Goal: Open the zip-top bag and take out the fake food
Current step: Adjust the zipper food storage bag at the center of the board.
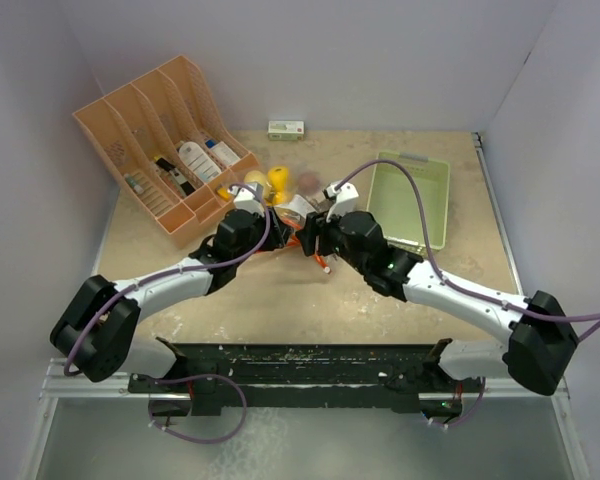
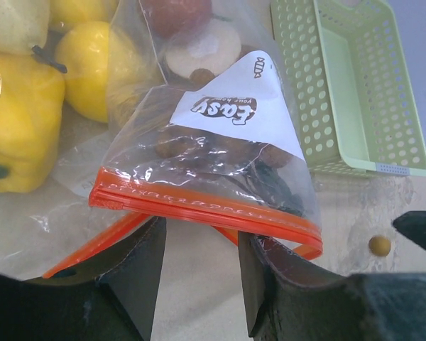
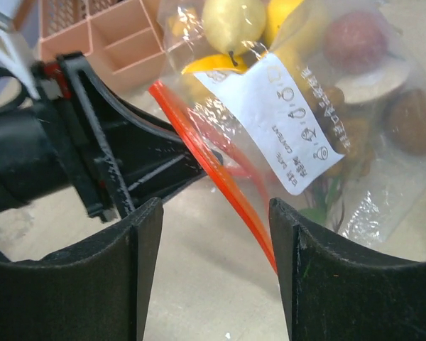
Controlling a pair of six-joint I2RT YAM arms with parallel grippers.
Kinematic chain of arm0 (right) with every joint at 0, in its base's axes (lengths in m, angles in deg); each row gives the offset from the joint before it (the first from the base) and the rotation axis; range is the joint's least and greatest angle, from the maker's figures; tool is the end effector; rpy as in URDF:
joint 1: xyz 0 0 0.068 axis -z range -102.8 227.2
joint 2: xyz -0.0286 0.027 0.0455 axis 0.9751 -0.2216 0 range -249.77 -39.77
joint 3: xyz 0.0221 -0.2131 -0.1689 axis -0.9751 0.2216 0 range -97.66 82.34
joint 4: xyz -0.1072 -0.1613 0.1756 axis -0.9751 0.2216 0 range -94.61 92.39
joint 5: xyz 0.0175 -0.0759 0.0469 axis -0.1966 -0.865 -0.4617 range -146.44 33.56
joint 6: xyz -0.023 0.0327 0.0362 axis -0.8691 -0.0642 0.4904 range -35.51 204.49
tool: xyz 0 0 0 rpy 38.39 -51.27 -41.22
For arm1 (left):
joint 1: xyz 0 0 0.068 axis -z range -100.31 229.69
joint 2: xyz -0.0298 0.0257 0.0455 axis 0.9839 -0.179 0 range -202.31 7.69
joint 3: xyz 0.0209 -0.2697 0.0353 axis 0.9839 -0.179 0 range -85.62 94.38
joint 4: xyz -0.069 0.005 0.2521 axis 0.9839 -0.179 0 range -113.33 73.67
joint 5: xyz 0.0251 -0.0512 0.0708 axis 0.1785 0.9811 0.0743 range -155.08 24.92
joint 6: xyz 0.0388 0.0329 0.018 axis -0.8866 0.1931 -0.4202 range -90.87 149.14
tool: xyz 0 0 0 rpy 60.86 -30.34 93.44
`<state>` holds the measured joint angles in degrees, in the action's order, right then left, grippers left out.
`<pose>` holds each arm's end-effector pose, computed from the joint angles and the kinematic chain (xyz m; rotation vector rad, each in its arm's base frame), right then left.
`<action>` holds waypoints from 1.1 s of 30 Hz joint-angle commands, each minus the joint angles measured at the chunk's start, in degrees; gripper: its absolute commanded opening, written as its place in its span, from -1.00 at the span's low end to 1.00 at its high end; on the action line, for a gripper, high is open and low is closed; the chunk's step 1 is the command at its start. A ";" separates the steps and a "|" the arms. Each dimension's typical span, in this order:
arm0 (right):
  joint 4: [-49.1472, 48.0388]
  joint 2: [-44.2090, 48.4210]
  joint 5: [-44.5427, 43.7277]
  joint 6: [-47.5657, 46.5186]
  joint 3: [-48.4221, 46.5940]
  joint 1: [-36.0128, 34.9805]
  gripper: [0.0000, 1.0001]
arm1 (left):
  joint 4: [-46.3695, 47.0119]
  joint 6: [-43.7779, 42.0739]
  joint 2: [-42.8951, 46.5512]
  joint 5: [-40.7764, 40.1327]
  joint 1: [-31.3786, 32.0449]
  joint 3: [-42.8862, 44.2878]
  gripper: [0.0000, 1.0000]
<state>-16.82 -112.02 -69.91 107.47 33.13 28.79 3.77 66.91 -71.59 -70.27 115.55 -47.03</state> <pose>0.2022 0.2152 0.3039 -0.2245 1.7936 0.6952 0.2435 -0.1720 0.2201 -0.0966 2.0044 -0.7597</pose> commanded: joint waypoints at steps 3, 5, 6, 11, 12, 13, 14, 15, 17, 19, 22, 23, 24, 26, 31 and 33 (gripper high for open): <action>0.95 -1.74 -7.25 1.83 1.39 -0.14 0.21 | 2.66 0.73 0.52 0.89 -0.70 2.41 -0.03; 2.44 -2.47 -8.62 2.12 0.91 -0.07 0.21 | 2.61 0.80 0.65 0.92 -0.71 2.28 -0.02; 2.98 -2.97 -9.14 2.40 0.84 -0.03 0.20 | 2.66 0.80 0.67 0.97 -0.71 2.28 -0.02; 2.85 -2.71 -8.08 4.76 2.53 1.45 0.20 | 2.90 0.80 0.55 1.21 -0.72 2.07 -0.01; 2.69 -2.50 -7.78 4.86 2.71 1.61 0.20 | 3.00 0.81 0.42 1.28 -0.70 2.10 -0.01; 2.45 -2.20 -7.53 4.73 2.87 1.63 0.20 | 2.97 0.78 0.38 1.28 -0.70 2.07 -0.01; 2.26 -1.87 -7.17 4.48 2.96 1.64 0.20 | 3.01 0.85 0.32 1.40 -0.74 2.10 -0.01; 2.13 -1.58 -6.57 3.92 2.90 1.63 0.20 | 3.02 0.89 0.36 1.40 -0.71 2.08 -0.01; 2.06 -1.09 -7.10 2.27 2.89 1.64 0.22 | 2.96 0.81 0.35 1.40 -0.70 2.19 -0.01; 1.59 -1.00 -6.94 0.16 2.83 1.57 0.24 | 2.97 0.72 0.42 1.35 -0.77 2.17 -0.01; 1.79 -0.85 -6.06 -0.62 3.21 1.62 0.24 | 2.92 0.63 0.40 1.33 -0.79 2.19 0.00; 1.63 -0.68 -5.78 -0.98 3.43 1.64 0.23 | 2.91 0.57 0.33 1.33 -0.79 2.18 0.00; 1.32 -0.46 -5.38 -1.31 3.64 1.61 0.23 | 2.93 0.59 0.35 1.31 -0.79 2.19 0.00; 0.09 0.10 -4.03 -2.61 4.13 1.58 0.23 | 2.92 0.60 0.29 1.29 -0.88 2.23 0.01; -1.76 0.71 0.02 -4.36 5.17 1.13 0.26 | 2.78 0.51 -0.05 1.36 -1.14 2.61 0.02; -2.01 0.80 0.68 -5.00 5.24 0.41 0.27 | 2.90 0.57 -0.48 1.51 -1.27 2.75 0.02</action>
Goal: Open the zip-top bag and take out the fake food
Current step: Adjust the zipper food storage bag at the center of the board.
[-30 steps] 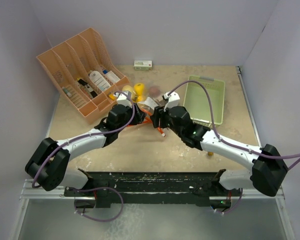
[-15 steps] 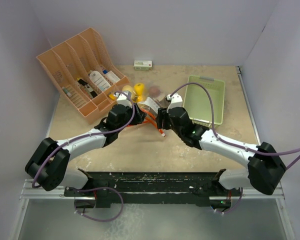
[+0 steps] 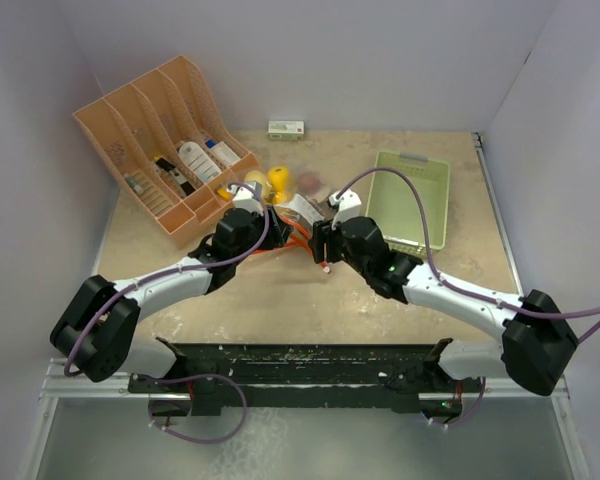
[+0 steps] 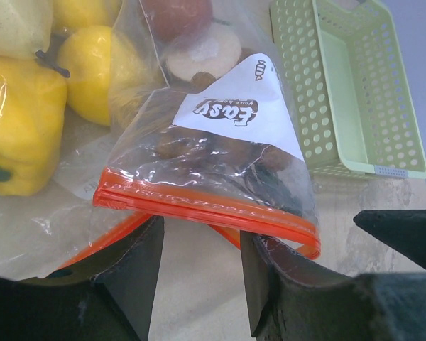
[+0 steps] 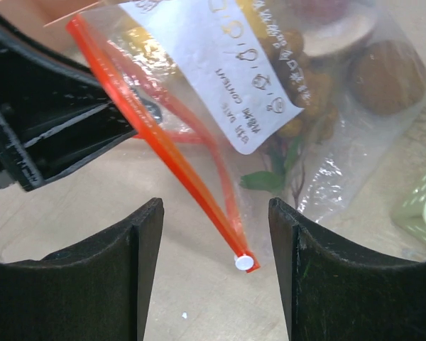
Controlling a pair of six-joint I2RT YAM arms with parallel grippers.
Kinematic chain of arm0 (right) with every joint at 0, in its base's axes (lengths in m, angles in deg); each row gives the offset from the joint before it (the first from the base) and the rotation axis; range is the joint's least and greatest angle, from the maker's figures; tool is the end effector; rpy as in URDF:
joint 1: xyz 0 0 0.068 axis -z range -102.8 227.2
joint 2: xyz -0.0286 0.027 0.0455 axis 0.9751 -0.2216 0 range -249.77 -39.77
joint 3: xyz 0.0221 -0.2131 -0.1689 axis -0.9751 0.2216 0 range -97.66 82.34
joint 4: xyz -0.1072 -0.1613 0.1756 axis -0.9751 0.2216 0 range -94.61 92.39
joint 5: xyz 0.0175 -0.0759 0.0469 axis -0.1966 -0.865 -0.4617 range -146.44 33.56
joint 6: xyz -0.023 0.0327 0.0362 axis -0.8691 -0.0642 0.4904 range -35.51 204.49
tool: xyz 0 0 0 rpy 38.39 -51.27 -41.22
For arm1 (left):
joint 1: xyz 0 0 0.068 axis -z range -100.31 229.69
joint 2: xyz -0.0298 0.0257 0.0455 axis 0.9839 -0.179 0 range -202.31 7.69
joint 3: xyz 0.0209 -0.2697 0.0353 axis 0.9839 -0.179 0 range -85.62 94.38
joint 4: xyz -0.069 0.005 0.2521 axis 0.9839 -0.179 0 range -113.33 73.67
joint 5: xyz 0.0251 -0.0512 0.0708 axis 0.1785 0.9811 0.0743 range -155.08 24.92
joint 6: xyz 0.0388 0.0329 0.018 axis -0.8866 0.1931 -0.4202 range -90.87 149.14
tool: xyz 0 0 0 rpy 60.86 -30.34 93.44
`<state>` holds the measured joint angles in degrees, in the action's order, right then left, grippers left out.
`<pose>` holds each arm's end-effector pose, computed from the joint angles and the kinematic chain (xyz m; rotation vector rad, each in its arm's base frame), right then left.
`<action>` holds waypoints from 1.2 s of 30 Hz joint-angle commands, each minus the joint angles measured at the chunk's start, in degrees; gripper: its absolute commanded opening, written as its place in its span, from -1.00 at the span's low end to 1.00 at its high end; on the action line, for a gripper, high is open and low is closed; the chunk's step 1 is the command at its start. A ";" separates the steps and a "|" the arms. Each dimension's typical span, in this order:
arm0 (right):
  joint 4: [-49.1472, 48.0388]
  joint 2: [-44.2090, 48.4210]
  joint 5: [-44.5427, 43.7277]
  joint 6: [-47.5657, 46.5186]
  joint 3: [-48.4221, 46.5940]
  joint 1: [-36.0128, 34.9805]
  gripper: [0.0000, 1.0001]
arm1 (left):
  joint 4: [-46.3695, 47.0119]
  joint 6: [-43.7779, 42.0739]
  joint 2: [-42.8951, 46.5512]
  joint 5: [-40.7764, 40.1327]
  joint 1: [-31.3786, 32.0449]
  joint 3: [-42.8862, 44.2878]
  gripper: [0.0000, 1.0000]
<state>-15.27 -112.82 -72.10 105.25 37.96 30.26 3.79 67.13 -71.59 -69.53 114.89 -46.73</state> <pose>0.2049 0.2051 0.2677 -0.2455 1.8950 0.5521 0.2459 -0.1701 0.2218 -0.1032 2.0005 -0.7693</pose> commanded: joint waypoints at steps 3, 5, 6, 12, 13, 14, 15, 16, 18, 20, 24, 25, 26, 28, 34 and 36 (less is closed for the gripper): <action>-3.84 1.94 2.58 -3.57 0.36 -3.04 0.29 | 2.81 0.37 -1.15 0.93 -0.70 2.92 0.02; -3.66 1.84 1.61 -3.73 0.19 -4.36 0.31 | 2.82 0.56 -1.54 1.18 -0.67 3.18 0.02; -3.30 1.60 0.82 -3.73 0.10 -4.91 0.32 | 2.86 0.54 -1.63 1.23 -0.71 3.27 0.02; 0.28 -1.56 -4.62 -2.75 -1.03 -6.26 0.32 | 2.77 0.55 -1.84 1.30 -0.75 3.62 0.03; 1.12 -2.19 -6.36 -1.46 -1.12 -6.31 0.30 | 2.81 0.56 -1.84 1.30 -0.75 3.64 0.03; 2.29 -2.73 -8.02 -0.32 -1.33 -6.29 0.28 | 2.73 0.54 -1.88 1.34 -0.78 3.64 0.03; 3.61 -3.28 -9.77 0.65 -1.70 -6.31 0.27 | 2.73 0.57 -1.75 1.35 -0.75 3.64 0.03; 4.86 -3.78 -11.36 1.50 -2.08 -6.31 0.26 | 2.61 0.54 -1.75 1.31 -0.75 3.64 0.03; 6.47 -4.61 -13.19 3.03 -2.57 -6.30 0.24 | 2.63 0.57 -1.59 1.33 -0.79 3.56 0.03; 6.78 -5.21 -13.58 4.04 -2.89 -6.24 0.22 | 2.62 0.54 -1.41 1.39 -0.75 3.51 0.04; 4.77 -7.24 -16.63 3.46 -3.88 -6.03 0.14 | 3.01 0.63 -1.21 1.80 -0.75 3.25 0.04; 4.12 -8.38 -16.60 3.14 -4.78 -5.91 0.13 | 3.07 0.67 -1.22 1.88 -0.75 3.17 0.04; 4.04 -9.65 -16.83 2.89 -6.03 -5.77 0.12 | 3.26 0.73 -1.31 1.92 -0.75 3.06 0.04; 4.84 -12.14 -17.90 2.68 -9.04 -5.56 0.08 | 3.31 0.74 -1.36 1.98 -0.75 2.95 0.04; 4.38 -16.57 -16.62 2.23 -15.09 -2.48 -0.34 | 2.87 0.55 -0.46 1.58 -0.79 2.37 0.04; 5.29 -17.46 -15.74 2.47 -16.87 -1.67 -0.92 | 2.66 0.37 0.01 1.44 -0.84 2.41 0.07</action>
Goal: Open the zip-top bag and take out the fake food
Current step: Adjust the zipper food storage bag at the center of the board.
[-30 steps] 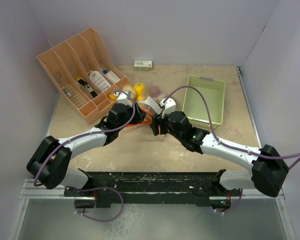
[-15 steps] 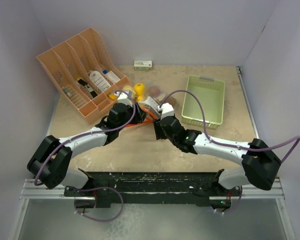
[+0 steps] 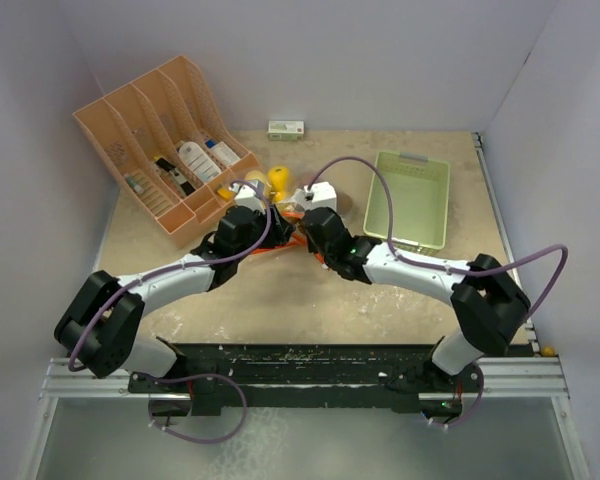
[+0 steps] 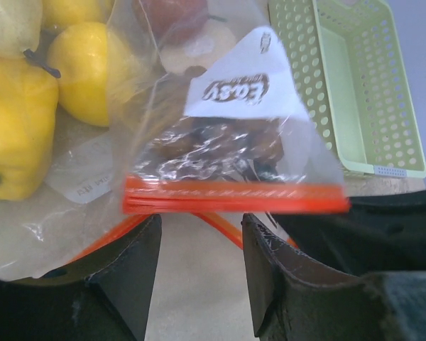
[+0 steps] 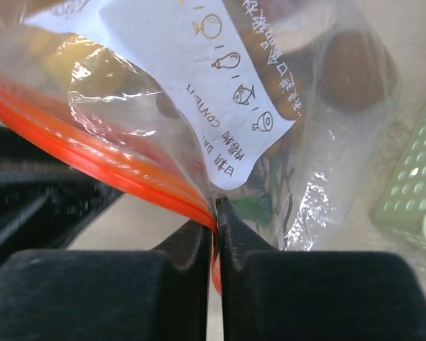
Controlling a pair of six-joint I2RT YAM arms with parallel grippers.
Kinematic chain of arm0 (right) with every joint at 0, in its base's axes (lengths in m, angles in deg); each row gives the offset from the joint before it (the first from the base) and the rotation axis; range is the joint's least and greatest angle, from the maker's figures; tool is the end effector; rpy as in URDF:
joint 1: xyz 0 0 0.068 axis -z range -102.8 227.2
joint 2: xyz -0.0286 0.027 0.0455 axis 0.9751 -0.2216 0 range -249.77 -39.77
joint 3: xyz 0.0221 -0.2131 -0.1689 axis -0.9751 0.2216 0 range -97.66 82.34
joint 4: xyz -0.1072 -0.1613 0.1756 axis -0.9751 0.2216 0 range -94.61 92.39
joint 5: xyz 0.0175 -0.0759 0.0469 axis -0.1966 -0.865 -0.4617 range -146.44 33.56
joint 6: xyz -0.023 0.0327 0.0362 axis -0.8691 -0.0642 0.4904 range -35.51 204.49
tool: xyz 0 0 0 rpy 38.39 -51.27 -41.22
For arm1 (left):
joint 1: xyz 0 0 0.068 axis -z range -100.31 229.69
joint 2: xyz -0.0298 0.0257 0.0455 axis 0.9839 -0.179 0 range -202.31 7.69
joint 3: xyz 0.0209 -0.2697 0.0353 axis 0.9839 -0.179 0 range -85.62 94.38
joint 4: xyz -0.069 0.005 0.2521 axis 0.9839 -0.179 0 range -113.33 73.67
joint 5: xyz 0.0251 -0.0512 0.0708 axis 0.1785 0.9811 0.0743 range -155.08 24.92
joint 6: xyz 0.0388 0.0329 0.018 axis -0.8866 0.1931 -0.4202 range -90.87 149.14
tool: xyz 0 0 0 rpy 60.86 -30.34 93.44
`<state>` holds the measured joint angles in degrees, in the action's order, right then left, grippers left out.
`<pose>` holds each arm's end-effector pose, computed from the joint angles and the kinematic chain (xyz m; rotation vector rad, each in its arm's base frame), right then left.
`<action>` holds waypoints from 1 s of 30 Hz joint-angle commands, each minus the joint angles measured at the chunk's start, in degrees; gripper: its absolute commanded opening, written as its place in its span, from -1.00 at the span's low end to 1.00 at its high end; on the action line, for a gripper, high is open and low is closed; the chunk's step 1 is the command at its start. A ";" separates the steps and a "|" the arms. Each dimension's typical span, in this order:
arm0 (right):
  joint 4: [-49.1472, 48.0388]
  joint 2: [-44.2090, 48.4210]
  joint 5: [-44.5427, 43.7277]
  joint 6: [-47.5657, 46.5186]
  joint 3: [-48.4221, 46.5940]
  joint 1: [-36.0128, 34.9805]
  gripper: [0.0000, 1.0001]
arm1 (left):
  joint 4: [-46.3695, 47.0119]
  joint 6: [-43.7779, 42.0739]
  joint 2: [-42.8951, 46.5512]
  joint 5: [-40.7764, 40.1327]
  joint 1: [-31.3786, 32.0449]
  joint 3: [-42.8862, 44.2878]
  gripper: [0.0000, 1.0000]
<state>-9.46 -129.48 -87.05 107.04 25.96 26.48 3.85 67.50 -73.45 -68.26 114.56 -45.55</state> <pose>0.2346 0.2581 0.2432 -0.1687 1.9966 0.2680 0.2520 -0.1731 0.2195 -0.1003 2.0165 -0.7842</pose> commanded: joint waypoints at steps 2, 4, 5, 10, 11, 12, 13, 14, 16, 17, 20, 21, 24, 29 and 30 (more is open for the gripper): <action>-0.09 -0.86 0.28 0.54 -6.48 2.20 -1.00 | 2.27 -0.18 2.47 0.12 -0.53 1.13 0.11; 0.13 -0.33 2.35 -0.05 -8.11 2.20 -1.00 | 1.82 -0.58 3.53 0.11 -0.51 1.02 0.23; 0.29 0.01 3.00 -0.22 -8.84 2.20 -1.00 | 1.45 -0.84 4.39 0.34 -0.51 0.92 0.33; 1.75 2.09 7.22 -0.37 -13.39 2.20 -1.00 | -1.95 -1.67 10.95 -0.68 -0.62 -0.34 0.84; 1.76 2.68 7.99 -0.16 -13.89 2.20 -1.00 | -3.03 -1.75 12.51 -1.44 -0.66 -0.61 0.90; 1.33 3.39 8.17 -0.38 -14.31 2.20 -1.00 | -4.09 -2.00 14.05 -2.36 -0.60 -0.82 0.93; 0.22 3.93 9.40 -0.81 -14.69 2.20 -1.00 | -5.38 -2.26 15.30 -3.27 -0.63 -0.93 0.94; -0.54 4.44 11.00 -0.82 -14.98 2.20 -1.00 | -6.28 -2.47 16.33 -4.18 -0.64 -1.04 0.94; -1.95 5.32 14.07 -0.70 -15.71 2.20 -1.00 | -8.51 -2.51 17.93 -5.81 -0.61 -1.05 0.95; -2.04 5.63 15.00 -0.59 -16.32 2.16 -1.00 | -9.61 -2.37 18.56 -6.53 -0.61 -1.05 0.95; -1.56 6.14 17.70 -0.57 -18.02 2.20 -1.00 | -11.69 -2.15 21.15 -8.60 -0.59 -2.03 0.95; -1.83 6.35 18.30 -0.57 -18.20 2.20 -1.00 | -11.63 -2.47 21.73 -9.29 -0.59 -2.67 0.99; -2.88 6.87 19.97 -0.45 -17.98 2.20 -1.00 | -12.79 -3.12 21.50 -11.66 -0.64 -3.42 0.98; -4.04 7.45 21.50 -0.30 -16.60 2.18 -1.00 | -14.12 -2.67 21.10 -14.08 -0.74 -5.32 0.98; -3.75 7.86 22.31 -0.19 -16.11 2.20 -1.00 | -14.26 -2.82 20.91 -14.89 -0.81 -5.54 0.98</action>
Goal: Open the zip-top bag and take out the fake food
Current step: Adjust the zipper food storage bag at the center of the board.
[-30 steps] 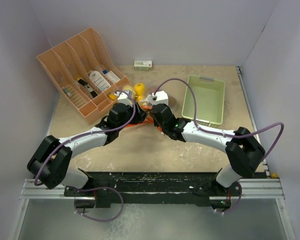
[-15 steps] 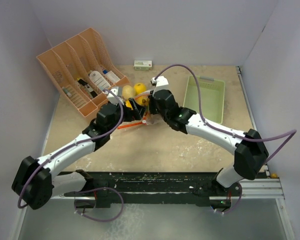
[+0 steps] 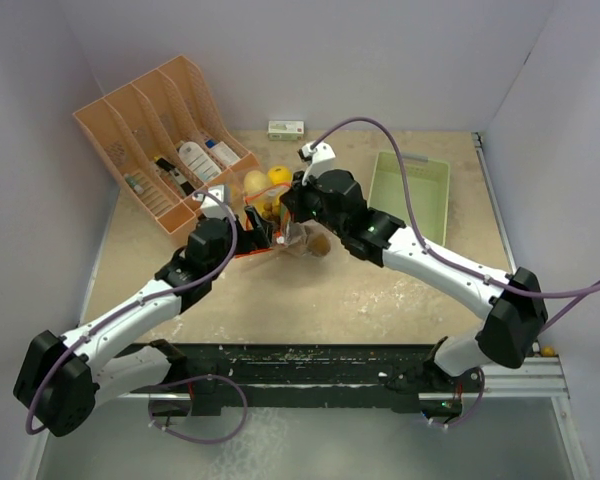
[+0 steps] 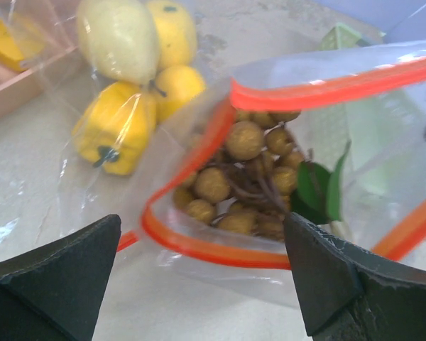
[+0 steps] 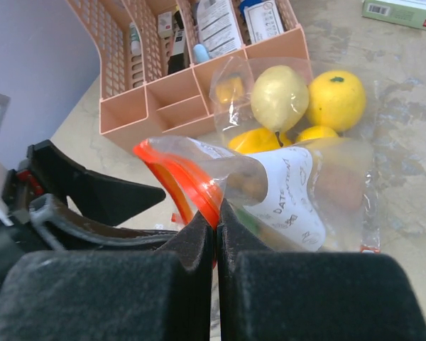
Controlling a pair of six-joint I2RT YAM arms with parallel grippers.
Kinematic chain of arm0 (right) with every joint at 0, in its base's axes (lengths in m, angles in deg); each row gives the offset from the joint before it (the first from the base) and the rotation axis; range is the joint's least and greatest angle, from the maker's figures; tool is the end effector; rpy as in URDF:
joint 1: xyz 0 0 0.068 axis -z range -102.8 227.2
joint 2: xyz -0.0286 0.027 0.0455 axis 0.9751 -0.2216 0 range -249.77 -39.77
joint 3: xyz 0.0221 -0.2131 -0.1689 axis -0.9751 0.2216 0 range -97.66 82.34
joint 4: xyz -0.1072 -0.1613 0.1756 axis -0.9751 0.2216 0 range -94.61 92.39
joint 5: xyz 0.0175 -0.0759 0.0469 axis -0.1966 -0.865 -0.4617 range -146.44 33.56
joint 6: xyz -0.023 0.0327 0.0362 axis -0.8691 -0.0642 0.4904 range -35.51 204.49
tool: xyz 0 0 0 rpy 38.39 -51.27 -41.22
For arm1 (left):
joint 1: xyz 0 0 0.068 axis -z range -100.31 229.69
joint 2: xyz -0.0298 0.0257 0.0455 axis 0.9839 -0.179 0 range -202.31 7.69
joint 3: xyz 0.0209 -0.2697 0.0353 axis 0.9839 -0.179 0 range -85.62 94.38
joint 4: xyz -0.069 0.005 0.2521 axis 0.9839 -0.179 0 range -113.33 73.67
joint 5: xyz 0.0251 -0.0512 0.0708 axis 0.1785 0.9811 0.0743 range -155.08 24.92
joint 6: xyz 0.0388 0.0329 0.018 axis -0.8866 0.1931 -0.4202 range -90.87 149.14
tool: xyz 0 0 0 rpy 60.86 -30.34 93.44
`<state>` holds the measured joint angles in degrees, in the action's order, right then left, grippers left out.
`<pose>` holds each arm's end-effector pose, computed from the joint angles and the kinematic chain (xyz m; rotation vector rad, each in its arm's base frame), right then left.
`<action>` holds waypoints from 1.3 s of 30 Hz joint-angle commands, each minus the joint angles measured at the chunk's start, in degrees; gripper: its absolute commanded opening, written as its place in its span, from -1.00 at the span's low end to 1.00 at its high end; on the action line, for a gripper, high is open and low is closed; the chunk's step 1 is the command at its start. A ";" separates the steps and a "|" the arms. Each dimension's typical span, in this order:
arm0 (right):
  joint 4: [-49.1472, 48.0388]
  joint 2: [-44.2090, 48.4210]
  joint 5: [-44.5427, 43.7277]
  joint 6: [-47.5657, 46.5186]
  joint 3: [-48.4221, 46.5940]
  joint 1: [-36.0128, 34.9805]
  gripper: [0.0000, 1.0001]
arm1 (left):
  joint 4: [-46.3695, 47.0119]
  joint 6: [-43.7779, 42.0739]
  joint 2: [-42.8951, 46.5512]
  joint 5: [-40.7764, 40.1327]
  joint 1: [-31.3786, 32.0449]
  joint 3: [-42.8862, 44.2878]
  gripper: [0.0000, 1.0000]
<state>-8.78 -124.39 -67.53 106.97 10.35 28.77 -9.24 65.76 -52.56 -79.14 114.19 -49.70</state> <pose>0.2408 0.2611 0.3654 -0.2526 1.7561 0.7443 0.2031 -0.1291 0.2642 -0.2082 1.8990 -0.6243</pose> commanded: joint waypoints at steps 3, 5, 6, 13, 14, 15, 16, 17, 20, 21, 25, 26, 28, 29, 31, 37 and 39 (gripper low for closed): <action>-4.99 4.77 3.48 0.80 1.08 -0.09 -1.00 | -1.69 -1.54 -1.03 -5.61 -1.01 -1.15 0.98; -4.89 6.50 3.32 0.45 1.99 -0.10 -1.00 | -0.30 -1.47 -2.54 -4.78 -1.92 -1.11 0.98; -4.89 7.08 3.09 0.38 2.39 -0.09 -1.00 | 0.93 -1.32 -3.81 -3.54 -2.38 -1.12 0.98; -3.48 9.57 0.43 -0.30 4.16 -0.09 -1.00 | 7.02 3.35 -11.77 3.99 -3.21 -0.54 0.45; -3.22 9.68 -0.01 -0.33 4.36 -0.09 -1.00 | 7.10 3.52 -11.75 4.04 -3.21 -0.52 0.19; -3.02 9.80 -0.26 -0.27 4.52 -0.07 -1.00 | 7.10 3.50 -11.29 3.93 -3.21 -0.65 -0.05; -2.96 9.82 -0.45 -0.30 4.71 -0.03 -1.00 | 6.88 3.40 -10.43 3.77 -3.21 -0.67 -0.28; -2.91 9.70 -0.50 -0.22 4.81 -0.01 -1.00 | 6.54 3.11 -9.46 3.58 -3.21 -0.60 -0.48; -3.18 9.20 0.34 0.33 5.07 0.00 -1.00 | 3.76 2.63 -6.07 2.67 -3.21 0.43 -0.81; -3.54 8.92 0.60 0.74 5.28 0.00 -1.00 | 2.67 2.35 -4.84 2.38 -3.21 0.93 -0.85; -7.87 6.33 4.81 2.18 6.06 -0.13 -1.00 | -2.98 0.64 -0.74 0.74 -3.21 4.31 -0.97; -9.77 5.52 7.52 3.61 6.52 -0.28 -1.00 | -5.33 -0.39 0.00 0.27 -3.21 5.91 -1.00; -13.55 4.21 11.94 6.10 7.76 -0.95 -1.00 | -10.08 -2.98 1.14 -0.40 -3.17 9.53 -1.00; -14.53 3.83 13.76 7.52 8.15 -1.15 -1.00 | -12.15 -4.48 1.67 -0.74 -3.06 11.09 -1.00; -16.20 4.38 15.55 9.24 10.01 -1.23 -1.00 | -15.79 -6.03 2.79 -1.54 -2.96 13.38 -1.00; -15.14 6.88 13.22 14.05 18.54 -1.15 -1.00 | -22.83 -8.49 1.10 -0.50 -2.86 19.03 -1.00; -13.85 7.20 11.26 15.13 20.65 -1.07 -1.00 | -25.53 -9.76 -0.98 1.11 -2.68 21.93 -1.00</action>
<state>-21.74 -119.64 -53.98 117.99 27.86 27.66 -29.52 59.88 -51.07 -79.67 111.26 -33.72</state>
